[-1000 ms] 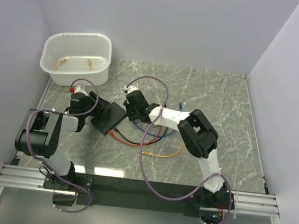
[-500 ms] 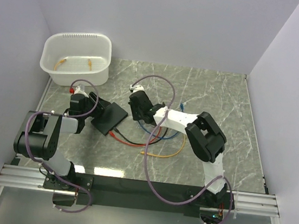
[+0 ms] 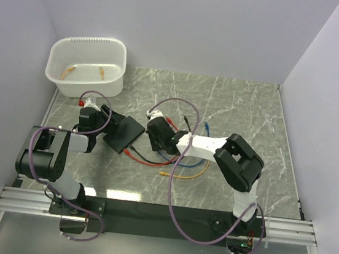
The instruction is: Insert the plug into the switch port
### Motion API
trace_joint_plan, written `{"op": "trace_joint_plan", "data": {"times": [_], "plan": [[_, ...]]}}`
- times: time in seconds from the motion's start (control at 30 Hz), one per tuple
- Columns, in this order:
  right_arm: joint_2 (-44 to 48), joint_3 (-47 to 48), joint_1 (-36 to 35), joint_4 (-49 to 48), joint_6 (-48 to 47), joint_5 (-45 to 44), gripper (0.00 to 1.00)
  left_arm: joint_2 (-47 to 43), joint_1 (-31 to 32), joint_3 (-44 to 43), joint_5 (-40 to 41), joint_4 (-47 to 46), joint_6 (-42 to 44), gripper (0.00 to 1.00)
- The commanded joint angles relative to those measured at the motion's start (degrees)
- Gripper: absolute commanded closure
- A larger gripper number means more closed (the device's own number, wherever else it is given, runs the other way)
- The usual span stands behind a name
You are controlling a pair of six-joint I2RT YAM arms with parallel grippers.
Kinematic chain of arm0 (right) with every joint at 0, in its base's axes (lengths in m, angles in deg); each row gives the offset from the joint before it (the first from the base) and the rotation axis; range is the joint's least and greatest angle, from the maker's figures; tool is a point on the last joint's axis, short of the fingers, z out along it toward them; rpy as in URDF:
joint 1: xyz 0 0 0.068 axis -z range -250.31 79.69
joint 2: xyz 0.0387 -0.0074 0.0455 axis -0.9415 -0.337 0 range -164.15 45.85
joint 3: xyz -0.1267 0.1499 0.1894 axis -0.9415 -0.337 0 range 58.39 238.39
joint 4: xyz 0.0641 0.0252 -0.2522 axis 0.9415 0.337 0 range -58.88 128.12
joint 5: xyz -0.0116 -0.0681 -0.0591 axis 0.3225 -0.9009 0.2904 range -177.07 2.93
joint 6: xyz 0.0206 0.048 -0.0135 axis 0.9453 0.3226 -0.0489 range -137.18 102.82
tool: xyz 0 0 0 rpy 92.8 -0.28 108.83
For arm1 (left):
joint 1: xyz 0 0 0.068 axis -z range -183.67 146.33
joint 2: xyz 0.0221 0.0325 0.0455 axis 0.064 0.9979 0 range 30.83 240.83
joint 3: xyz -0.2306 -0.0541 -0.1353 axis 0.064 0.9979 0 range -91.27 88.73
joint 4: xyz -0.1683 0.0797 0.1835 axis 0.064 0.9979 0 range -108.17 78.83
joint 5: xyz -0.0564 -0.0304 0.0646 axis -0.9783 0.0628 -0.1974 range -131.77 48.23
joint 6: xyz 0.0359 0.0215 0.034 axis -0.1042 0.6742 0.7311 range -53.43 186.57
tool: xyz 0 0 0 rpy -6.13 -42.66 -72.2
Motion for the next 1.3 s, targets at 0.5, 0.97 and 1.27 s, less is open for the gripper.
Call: {"op": "trace_joint_plan", "data": {"times": [0.5, 0.97, 1.27], "plan": [[-2.07, 5.4, -4.81, -4.12, -1.33, 3.38, 1.0, -1.29, 0.22, -0.43, 3.48, 2.41, 1.42, 0.44], [-4.97, 8.65, -5.34, -2.37, -1.94, 3.65, 1.0, 0.28, 0.22, -1.49, 4.02, 4.44, 1.51, 0.45], [-6.2, 9.71, -5.78, -1.4, -2.12, 3.82, 1.0, 1.07, 0.13, -1.4, 3.32, 4.0, 1.34, 0.46]]}}
